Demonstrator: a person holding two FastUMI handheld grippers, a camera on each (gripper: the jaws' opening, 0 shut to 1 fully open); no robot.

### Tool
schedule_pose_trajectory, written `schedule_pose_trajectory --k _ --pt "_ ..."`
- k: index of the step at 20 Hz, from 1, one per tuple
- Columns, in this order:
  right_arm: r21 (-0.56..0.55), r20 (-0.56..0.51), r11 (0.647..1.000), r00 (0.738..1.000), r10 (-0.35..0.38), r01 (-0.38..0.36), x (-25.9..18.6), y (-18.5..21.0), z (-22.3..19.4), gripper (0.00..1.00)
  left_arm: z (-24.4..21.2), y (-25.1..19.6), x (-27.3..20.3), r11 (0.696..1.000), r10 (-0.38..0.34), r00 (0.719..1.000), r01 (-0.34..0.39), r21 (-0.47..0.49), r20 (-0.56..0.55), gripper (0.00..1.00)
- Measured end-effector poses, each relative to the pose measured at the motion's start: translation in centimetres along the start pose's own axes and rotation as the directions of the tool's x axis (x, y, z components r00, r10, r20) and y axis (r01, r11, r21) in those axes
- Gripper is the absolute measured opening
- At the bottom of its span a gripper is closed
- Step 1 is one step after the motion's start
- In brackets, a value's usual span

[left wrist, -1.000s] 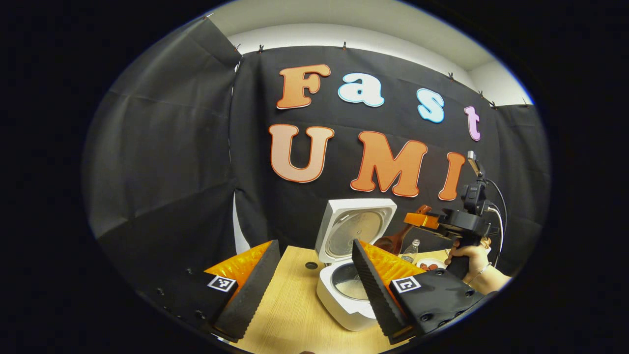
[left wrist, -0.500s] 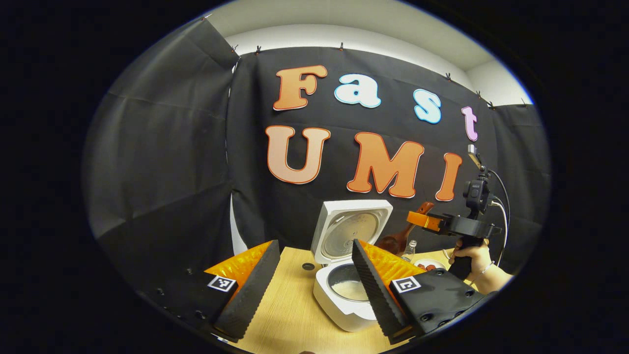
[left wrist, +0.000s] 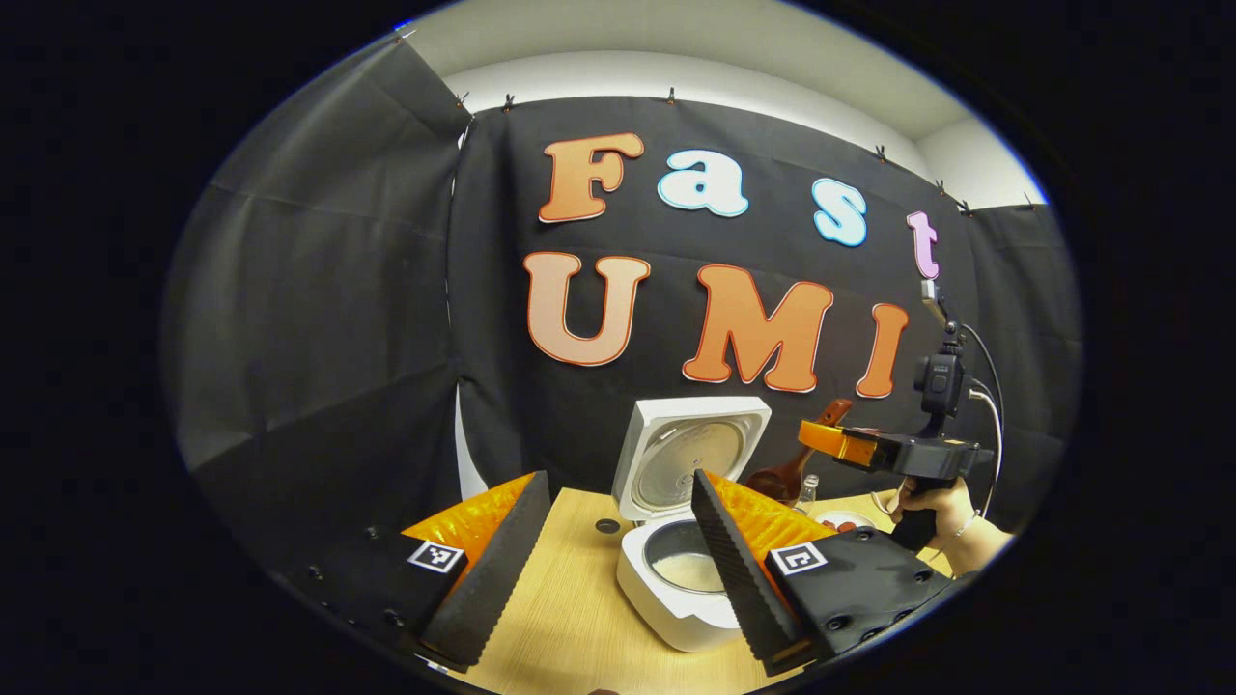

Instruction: Close the left gripper, press the button to open the rice cooker; take a wooden spoon from the chopstick holder with the right hand, scoop a spoonful of rice and pour it into the rice cooker, then put the wooden spoon back into the chopstick holder.

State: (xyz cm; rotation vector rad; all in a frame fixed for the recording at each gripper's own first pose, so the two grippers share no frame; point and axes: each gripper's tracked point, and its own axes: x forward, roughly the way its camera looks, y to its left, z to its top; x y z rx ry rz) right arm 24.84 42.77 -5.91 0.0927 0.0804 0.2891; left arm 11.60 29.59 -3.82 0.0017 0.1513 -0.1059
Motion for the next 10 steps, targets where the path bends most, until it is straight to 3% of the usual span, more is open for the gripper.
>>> schedule_pose_trajectory --k 10 --pt "-0.176 0.002 0.983 0.999 0.047 -0.046 -1.2 1.9 -0.4 0.05 0.0 -0.1 -0.9 1.0 -0.002 1.0 0.002 -0.008 0.005 1.0"
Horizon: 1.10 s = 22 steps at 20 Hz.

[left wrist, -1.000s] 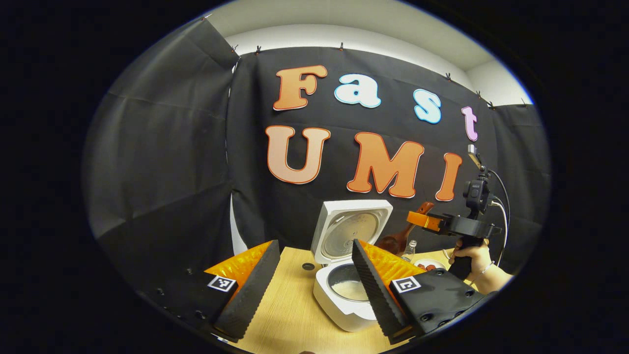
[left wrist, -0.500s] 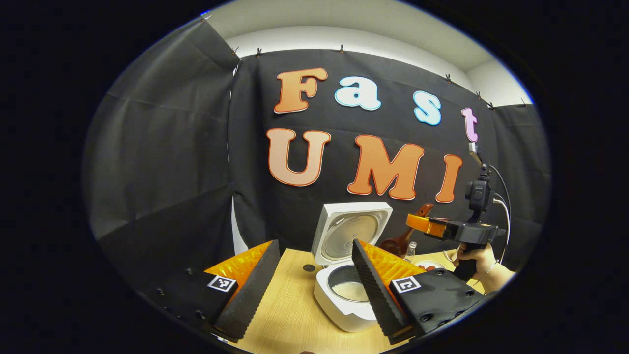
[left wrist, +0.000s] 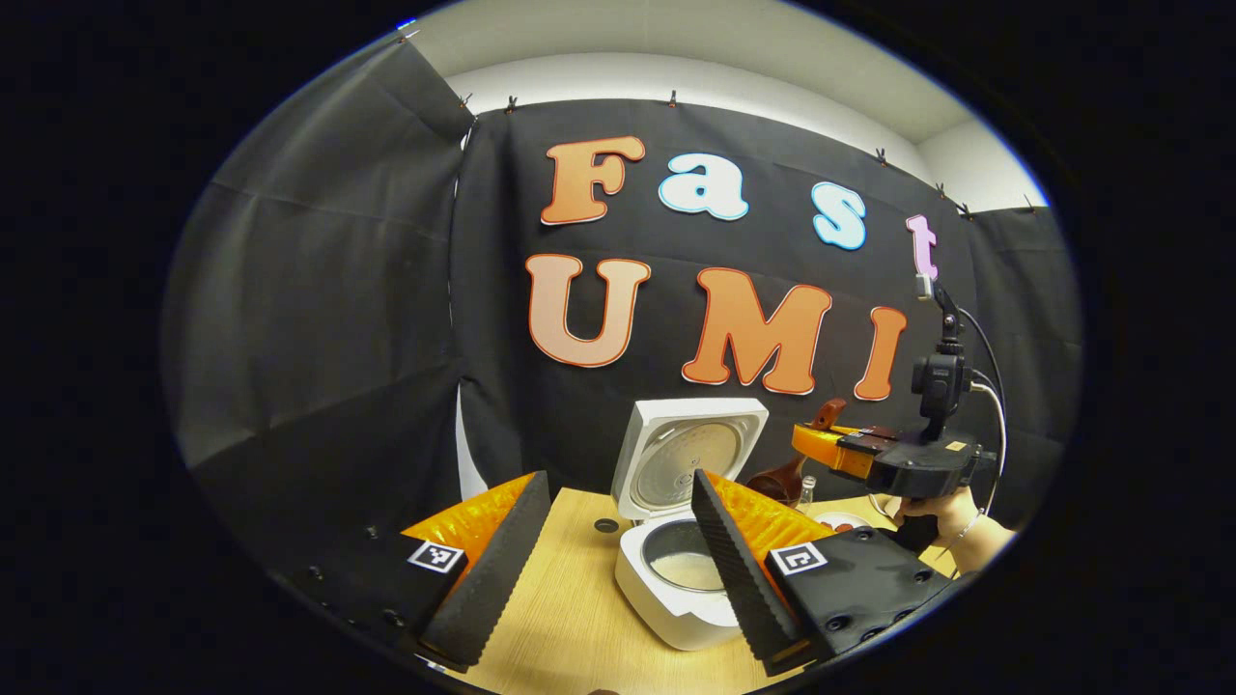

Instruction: Close the left gripper, press the button to open the rice cooker; take a wooden spoon from the chopstick holder with the right hand, scoop a spoonful of rice and pour it into the rice cooker, then put the wooden spoon back into the chopstick holder.

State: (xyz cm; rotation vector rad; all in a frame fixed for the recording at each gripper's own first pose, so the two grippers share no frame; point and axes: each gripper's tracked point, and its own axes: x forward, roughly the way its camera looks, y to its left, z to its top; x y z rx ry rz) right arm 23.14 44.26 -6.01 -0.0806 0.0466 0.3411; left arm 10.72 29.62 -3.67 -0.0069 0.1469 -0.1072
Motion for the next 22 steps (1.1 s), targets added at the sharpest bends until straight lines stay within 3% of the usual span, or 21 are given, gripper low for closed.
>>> schedule_pose_trajectory --k 8,17,22 --pt "-0.042 -0.015 0.999 1.0 0.011 -0.012 -0.5 1.3 -0.6 0.05 -0.2 1.2 -1.0 1.0 0.02 1.0 -0.02 -0.012 -0.001 1.0" --pt "0.224 -0.027 0.973 0.999 -0.045 0.049 -3.0 -2.3 -0.4 0.05 0.9 1.4 -2.3 0.999 0.021 1.0 -0.02 -0.029 0.024 1.0" --pt "0.334 -0.02 0.936 0.993 -0.115 0.114 -7.5 -7.7 -0.1 0.05 1.2 -0.7 -2.6 0.999 -0.018 0.999 0.019 -0.045 0.029 1.0"
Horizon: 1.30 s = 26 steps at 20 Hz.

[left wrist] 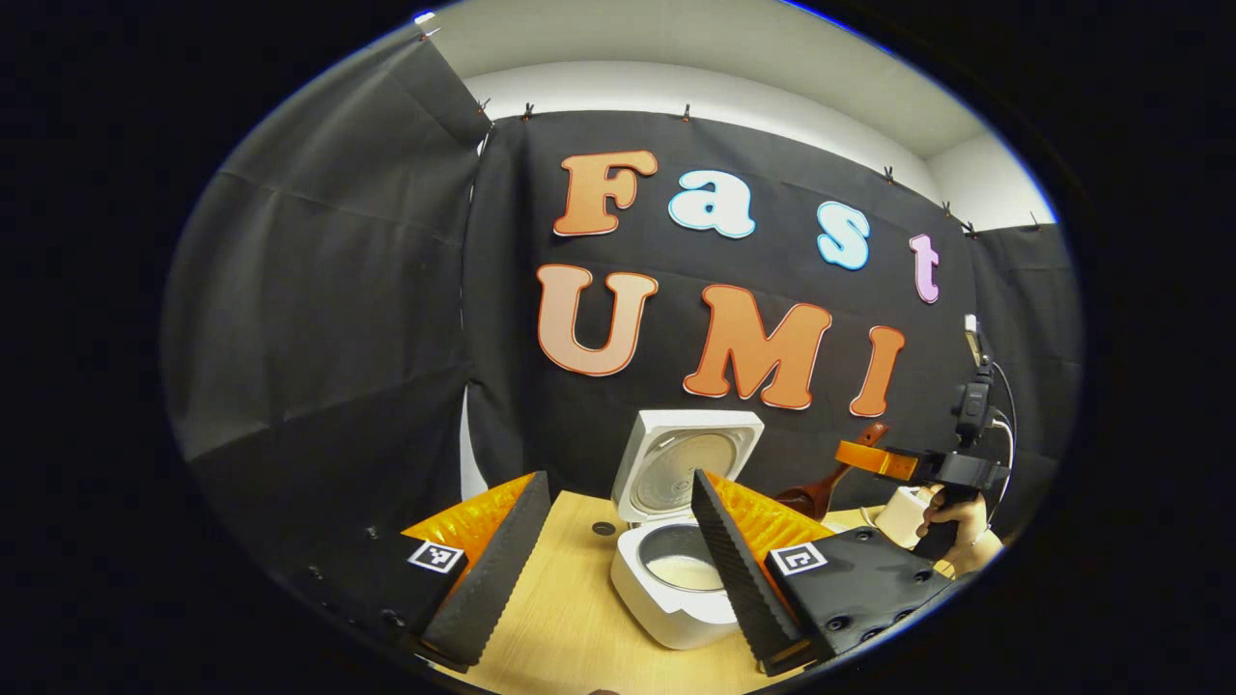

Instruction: Close the left gripper, press the button to open the rice cooker; take a wooden spoon from the chopstick holder with the right hand, scoop a spoonful of rice and pour it into the rice cooker, then put the wooden spoon back into the chopstick holder.

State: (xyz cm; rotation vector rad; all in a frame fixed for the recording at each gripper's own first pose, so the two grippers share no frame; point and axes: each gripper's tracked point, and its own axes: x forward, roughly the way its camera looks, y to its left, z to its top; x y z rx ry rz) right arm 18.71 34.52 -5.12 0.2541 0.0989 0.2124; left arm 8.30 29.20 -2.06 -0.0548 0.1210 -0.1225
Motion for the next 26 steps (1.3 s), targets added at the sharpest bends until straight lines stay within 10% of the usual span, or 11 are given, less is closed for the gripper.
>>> schedule_pose_trajectory --k 16,26 --pt "0.103 -0.024 0.904 0.909 -0.415 0.415 -17.9 -26.9 -2.9 0.05 -1.3 -9.2 1.7 0.994 -0.104 0.995 0.104 0.033 -0.01 1.0" --pt "0.165 -0.188 0.873 0.883 -0.43 0.46 -17.4 -32.6 -13.1 0.05 -2.4 -12.0 1.8 0.995 -0.048 0.999 0.049 0.085 -0.016 1.0"
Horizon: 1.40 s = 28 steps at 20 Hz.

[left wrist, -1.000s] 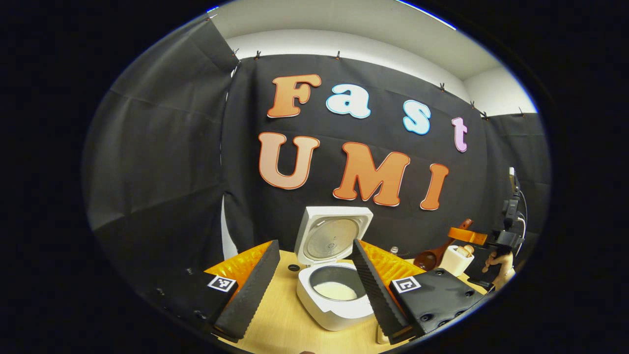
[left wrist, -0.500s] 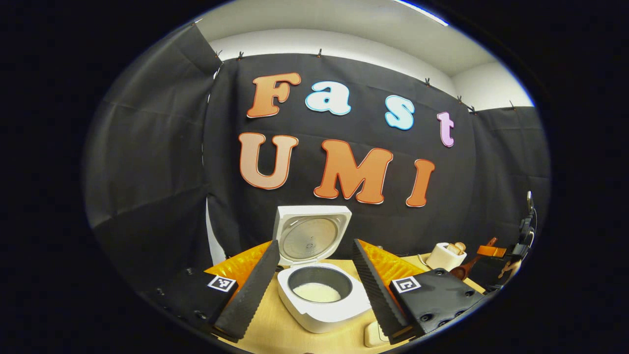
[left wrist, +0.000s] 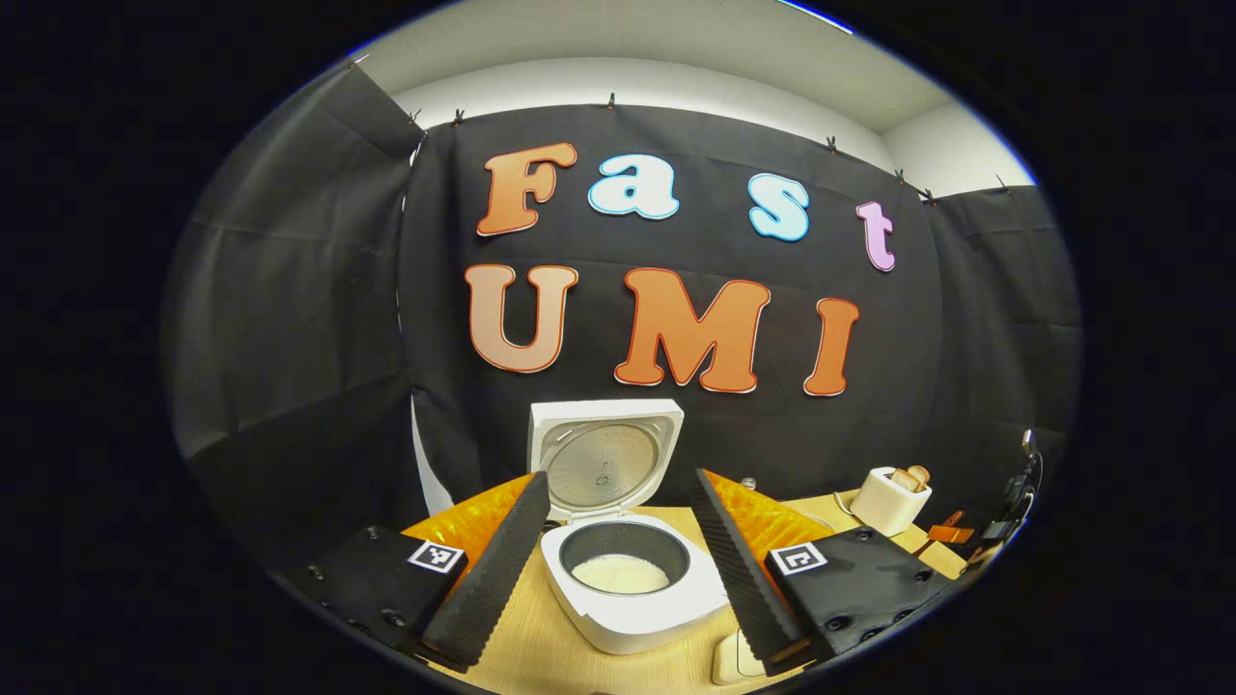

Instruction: Close the left gripper, press the button to open the rice cooker; take a wooden spoon from the chopstick holder with the right hand, scoop a spoonful of rice and pour it into the rice cooker, then put the wooden spoon back into the chopstick holder.

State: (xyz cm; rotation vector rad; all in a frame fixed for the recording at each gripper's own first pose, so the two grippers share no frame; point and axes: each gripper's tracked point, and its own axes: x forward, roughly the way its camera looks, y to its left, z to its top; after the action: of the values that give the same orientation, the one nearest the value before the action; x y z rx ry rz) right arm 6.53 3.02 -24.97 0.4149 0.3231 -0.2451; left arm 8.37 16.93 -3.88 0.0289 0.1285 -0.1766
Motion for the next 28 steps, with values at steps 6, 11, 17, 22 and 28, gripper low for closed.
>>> schedule_pose_trajectory --k 6,11,17,22,28 --pt "0.039 -0.066 0.999 0.998 0.002 0.0 2.0 -1.2 -3.2 0.05 -1.1 0.7 -0.7 0.999 0.035 0.999 -0.035 -0.001 -0.028 1.0" --pt "0.076 -0.108 0.997 0.994 0.01 -0.002 2.5 -1.9 -4.6 0.05 -1.3 1.1 -0.9 0.998 0.06 0.998 -0.06 -0.008 -0.035 1.0" --pt "0.087 -0.103 0.995 0.994 -0.039 0.048 1.9 -4.0 -4.2 0.33 -0.7 0.5 -0.8 0.997 0.075 0.997 -0.075 -0.013 -0.032 1.0" --pt "-0.021 -0.079 0.987 0.984 -0.162 0.16 -0.4 -6.4 -2.1 0.95 0.0 -0.6 -0.2 0.997 0.073 0.997 -0.074 -0.013 -0.038 1.0" --pt "-0.141 0.0 0.961 0.971 -0.24 0.237 -5.7 -6.6 2.4 0.95 2.7 -0.9 1.8 0.996 0.085 0.996 -0.086 -0.034 -0.025 1.0"
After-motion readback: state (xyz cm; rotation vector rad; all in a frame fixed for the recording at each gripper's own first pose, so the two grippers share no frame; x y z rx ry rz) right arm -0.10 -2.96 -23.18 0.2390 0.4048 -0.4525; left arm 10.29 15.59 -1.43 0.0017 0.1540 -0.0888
